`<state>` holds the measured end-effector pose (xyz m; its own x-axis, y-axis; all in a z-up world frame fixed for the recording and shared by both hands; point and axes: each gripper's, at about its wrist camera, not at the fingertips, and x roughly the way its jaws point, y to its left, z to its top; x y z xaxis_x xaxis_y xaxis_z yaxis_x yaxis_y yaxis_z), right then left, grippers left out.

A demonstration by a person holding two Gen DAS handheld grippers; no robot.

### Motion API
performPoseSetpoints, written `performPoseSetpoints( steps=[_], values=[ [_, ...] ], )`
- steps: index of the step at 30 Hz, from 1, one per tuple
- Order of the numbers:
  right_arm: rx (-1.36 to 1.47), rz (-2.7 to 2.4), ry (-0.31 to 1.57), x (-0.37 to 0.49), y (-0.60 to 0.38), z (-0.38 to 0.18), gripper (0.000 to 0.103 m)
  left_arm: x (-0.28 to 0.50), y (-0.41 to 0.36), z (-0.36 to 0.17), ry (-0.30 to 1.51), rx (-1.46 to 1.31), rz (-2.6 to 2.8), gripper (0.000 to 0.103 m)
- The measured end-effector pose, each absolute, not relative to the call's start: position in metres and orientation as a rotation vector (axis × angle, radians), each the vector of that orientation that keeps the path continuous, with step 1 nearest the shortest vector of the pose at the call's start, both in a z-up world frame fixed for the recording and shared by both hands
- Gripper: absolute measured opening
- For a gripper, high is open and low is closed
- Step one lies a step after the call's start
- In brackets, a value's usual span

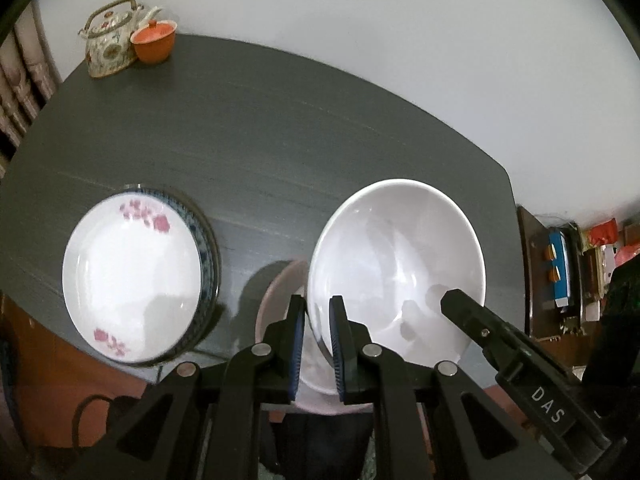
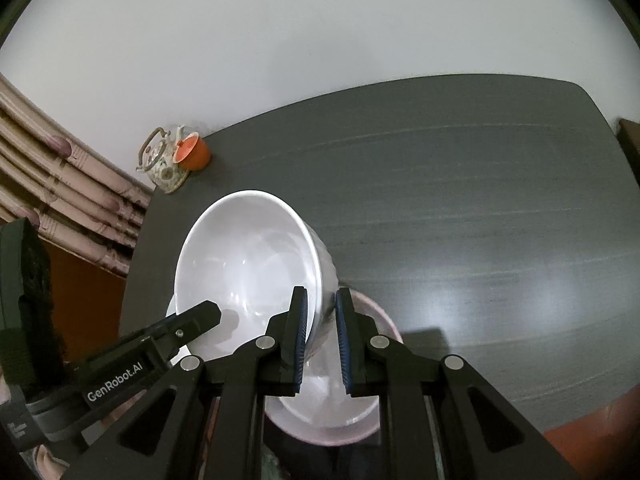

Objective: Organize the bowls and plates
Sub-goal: 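Lower the small white bowl into the white bowl with both tools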

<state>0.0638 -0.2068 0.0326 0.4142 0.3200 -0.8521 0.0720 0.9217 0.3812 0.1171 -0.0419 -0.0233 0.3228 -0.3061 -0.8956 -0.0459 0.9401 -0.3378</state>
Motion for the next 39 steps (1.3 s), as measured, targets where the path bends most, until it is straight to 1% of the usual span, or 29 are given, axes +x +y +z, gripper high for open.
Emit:
performPoseSetpoints(
  steps=[7, 17, 39],
  values=[
    [0.395, 0.150, 1.167, 0.037, -0.207, 0.020, 0.015, 0.102, -0.044, -0.040, 1.276, -0.319, -0.174, 0.013],
    [0.420, 0.129, 1.225, 0.027, -0.205, -0.009, 0.017, 0.104, -0.047, -0.068, 1.341, -0.292, -0.165, 0.013],
    [0.430, 0.108, 1.297, 0.034, -0.211, -0.039, 0.017, 0.118, -0.064, -0.087, 1.393, -0.256, -0.159, 0.013]
  ],
)
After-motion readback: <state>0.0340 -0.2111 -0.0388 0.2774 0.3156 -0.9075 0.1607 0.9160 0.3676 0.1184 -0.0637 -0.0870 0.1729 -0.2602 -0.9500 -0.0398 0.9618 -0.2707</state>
